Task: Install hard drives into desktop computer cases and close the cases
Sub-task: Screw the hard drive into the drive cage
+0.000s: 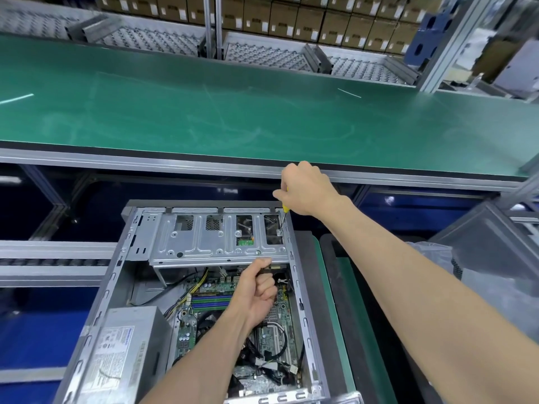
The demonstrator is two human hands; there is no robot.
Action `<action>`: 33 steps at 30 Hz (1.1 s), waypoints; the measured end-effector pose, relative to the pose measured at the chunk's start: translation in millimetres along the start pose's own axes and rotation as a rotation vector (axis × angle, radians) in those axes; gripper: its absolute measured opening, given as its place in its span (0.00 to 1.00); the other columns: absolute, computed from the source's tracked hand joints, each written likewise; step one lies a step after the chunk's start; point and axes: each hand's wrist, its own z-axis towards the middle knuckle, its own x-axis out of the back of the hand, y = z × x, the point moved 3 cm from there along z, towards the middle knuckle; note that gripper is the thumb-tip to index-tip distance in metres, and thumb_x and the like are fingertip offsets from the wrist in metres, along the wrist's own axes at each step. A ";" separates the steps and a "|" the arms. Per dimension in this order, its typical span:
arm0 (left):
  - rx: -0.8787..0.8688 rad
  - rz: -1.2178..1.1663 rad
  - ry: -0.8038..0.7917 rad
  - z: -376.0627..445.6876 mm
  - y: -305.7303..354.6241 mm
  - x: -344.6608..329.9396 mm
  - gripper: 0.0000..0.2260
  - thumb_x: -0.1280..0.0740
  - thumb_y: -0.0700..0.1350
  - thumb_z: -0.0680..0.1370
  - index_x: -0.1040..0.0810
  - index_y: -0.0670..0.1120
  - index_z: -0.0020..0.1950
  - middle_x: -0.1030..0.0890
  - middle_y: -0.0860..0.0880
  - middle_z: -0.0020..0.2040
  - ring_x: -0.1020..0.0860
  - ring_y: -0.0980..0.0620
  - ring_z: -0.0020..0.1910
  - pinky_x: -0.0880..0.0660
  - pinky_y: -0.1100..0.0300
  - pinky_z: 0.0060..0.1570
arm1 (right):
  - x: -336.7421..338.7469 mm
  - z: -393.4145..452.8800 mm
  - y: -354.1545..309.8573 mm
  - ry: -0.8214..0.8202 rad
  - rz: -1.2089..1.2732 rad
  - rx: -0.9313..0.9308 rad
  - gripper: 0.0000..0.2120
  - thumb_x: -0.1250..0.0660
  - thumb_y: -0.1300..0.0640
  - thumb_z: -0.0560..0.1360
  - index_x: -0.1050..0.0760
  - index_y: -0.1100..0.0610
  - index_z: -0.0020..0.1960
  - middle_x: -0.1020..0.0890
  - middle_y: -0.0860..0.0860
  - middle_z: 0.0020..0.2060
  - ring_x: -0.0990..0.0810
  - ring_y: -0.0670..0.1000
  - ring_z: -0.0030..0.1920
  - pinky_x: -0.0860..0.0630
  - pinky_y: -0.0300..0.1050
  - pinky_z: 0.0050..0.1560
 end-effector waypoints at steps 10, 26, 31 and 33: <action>0.004 0.000 -0.005 1.3 -0.3 1.3 0.14 0.26 0.39 0.67 0.30 0.49 0.42 0.46 0.55 0.27 0.46 0.57 0.21 0.47 0.64 0.18 | 3.0 -0.2 -10.0 -0.089 0.043 0.061 0.07 0.33 0.61 0.73 0.27 0.58 0.51 0.28 0.55 0.48 0.27 0.60 0.51 0.26 0.52 0.47; 0.002 0.008 0.001 -1.8 0.8 0.0 0.14 0.26 0.39 0.67 0.27 0.48 0.47 0.46 0.55 0.27 0.46 0.57 0.21 0.46 0.64 0.17 | -2.3 2.4 2.3 0.008 0.010 -0.043 0.13 0.31 0.48 0.76 0.30 0.55 0.46 0.34 0.49 0.38 0.30 0.58 0.44 0.31 0.51 0.43; 0.007 0.008 0.005 -2.4 1.2 0.0 0.14 0.27 0.39 0.67 0.30 0.48 0.45 0.46 0.55 0.27 0.46 0.57 0.21 0.47 0.64 0.17 | 1.2 1.8 -2.2 -0.119 0.135 0.064 0.13 0.33 0.62 0.68 0.29 0.53 0.50 0.26 0.52 0.45 0.26 0.58 0.49 0.28 0.49 0.42; 0.009 0.011 0.005 -2.1 1.1 -0.8 0.14 0.27 0.39 0.67 0.30 0.48 0.45 0.46 0.55 0.27 0.46 0.57 0.21 0.47 0.64 0.17 | 1.5 0.2 0.6 -0.116 0.157 0.048 0.12 0.34 0.65 0.68 0.29 0.54 0.49 0.27 0.53 0.47 0.28 0.57 0.50 0.31 0.48 0.43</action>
